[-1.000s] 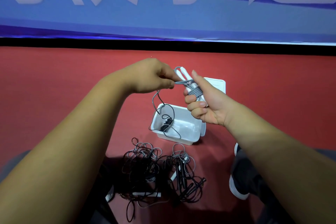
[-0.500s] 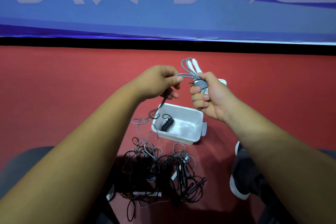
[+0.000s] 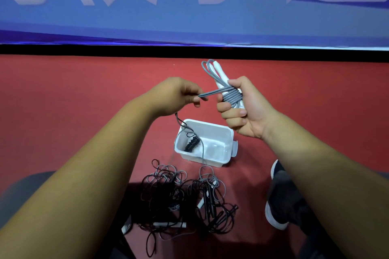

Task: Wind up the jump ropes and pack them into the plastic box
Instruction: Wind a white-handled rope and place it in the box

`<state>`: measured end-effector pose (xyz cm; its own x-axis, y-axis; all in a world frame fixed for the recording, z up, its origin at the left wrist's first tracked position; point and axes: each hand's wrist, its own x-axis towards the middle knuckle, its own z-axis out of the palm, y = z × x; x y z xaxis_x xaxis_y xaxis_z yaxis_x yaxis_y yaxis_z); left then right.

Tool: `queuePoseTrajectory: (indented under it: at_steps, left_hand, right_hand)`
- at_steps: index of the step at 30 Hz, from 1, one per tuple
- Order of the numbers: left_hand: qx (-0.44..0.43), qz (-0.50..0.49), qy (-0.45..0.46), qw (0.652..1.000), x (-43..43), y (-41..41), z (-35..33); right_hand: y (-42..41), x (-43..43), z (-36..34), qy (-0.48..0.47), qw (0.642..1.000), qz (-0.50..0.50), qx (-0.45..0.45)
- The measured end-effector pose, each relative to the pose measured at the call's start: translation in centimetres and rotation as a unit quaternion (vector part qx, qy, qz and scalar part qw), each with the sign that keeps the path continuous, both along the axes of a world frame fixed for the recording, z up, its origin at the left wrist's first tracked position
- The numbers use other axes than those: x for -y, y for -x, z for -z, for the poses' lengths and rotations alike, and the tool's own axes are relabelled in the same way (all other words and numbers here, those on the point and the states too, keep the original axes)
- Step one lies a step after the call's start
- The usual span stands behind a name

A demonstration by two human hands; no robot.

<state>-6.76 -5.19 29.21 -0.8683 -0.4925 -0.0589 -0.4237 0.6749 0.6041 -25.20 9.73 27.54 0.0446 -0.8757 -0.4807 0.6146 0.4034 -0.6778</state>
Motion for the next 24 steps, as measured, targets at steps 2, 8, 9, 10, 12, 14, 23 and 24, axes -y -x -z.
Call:
queuePoseTrajectory:
  at_steps: [2, 8, 9, 10, 12, 14, 23, 24]
  left_hand:
    - [-0.004, 0.004, 0.017, 1.000, -0.1, 0.3, 0.7]
    - [0.009, 0.003, 0.027, 1.000, -0.4, 0.6, 1.6]
    - [0.009, 0.006, 0.017, 1.000, -0.3, 0.5, 1.7]
    - [0.010, 0.008, 0.014, 1.000, -0.3, 0.4, 1.9]
    - [0.008, 0.003, 0.009, 1.000, -0.2, 0.3, 2.3]
    - [-0.003, -0.001, -0.012, 1.000, -0.1, 0.3, 2.4]
    - [-0.096, 0.015, -0.197, 0.976, 0.4, -0.2, 0.6]
    - [-0.092, 0.011, -0.198, 0.976, 0.4, 0.1, 0.5]
  right_hand:
    - [-0.5, -0.1, 0.0, -0.004, 0.999, -0.035, -0.002]
    - [-1.1, -0.7, 0.3, 0.007, 0.990, -0.125, 0.068]
    - [-1.0, -0.7, 0.5, 0.011, 0.988, -0.135, 0.070]
    - [-1.1, -0.8, 0.6, 0.015, 0.987, -0.145, 0.068]
    - [-1.2, -0.9, 0.9, 0.024, 0.985, -0.161, 0.054]
    - [-1.3, -1.1, 1.2, 0.034, 0.982, -0.182, 0.039]
    - [-1.3, -1.4, 2.3, -0.005, 0.949, -0.314, -0.012]
    - [-1.3, -1.4, 2.3, -0.017, 0.946, -0.324, -0.025]
